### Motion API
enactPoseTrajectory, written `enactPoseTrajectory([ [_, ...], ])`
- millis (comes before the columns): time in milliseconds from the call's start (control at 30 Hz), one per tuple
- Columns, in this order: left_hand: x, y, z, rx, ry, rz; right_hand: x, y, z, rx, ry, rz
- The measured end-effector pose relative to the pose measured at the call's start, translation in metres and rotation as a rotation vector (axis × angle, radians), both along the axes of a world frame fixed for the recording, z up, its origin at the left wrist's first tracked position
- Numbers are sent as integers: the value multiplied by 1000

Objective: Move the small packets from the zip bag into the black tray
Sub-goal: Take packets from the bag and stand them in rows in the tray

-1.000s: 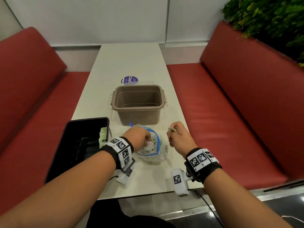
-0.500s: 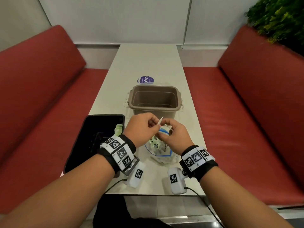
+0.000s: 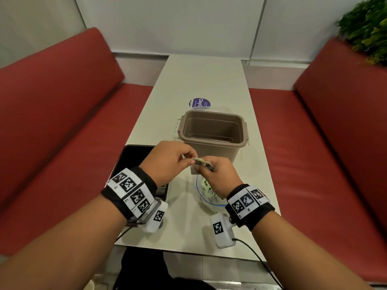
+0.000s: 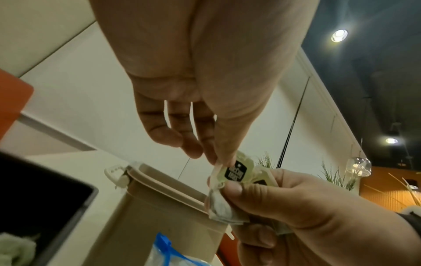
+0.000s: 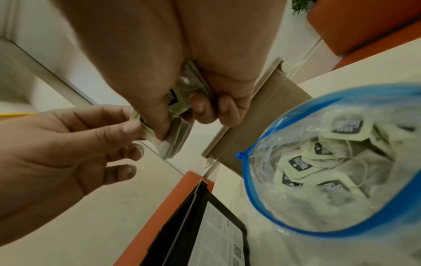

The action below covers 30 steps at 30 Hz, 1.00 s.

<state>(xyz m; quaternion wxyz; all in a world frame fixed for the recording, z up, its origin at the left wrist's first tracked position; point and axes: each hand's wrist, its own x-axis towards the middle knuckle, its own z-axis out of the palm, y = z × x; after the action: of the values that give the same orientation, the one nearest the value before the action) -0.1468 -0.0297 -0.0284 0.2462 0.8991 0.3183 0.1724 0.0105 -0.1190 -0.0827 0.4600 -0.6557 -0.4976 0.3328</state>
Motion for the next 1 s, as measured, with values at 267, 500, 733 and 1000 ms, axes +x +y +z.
enactPoseTrajectory([
  [267,-37,37,14,114,249,177,-14,36,-16,-92,-123,-12],
  [500,-47,73,-11,-59,662,145,-33,61,-29,-256,-134,106],
  [733,-27,82,-64,-223,912,2,-45,73,-43,-348,-113,138],
  [1000,-26,90,-85,-236,905,70,-43,73,-49,-368,33,132],
])
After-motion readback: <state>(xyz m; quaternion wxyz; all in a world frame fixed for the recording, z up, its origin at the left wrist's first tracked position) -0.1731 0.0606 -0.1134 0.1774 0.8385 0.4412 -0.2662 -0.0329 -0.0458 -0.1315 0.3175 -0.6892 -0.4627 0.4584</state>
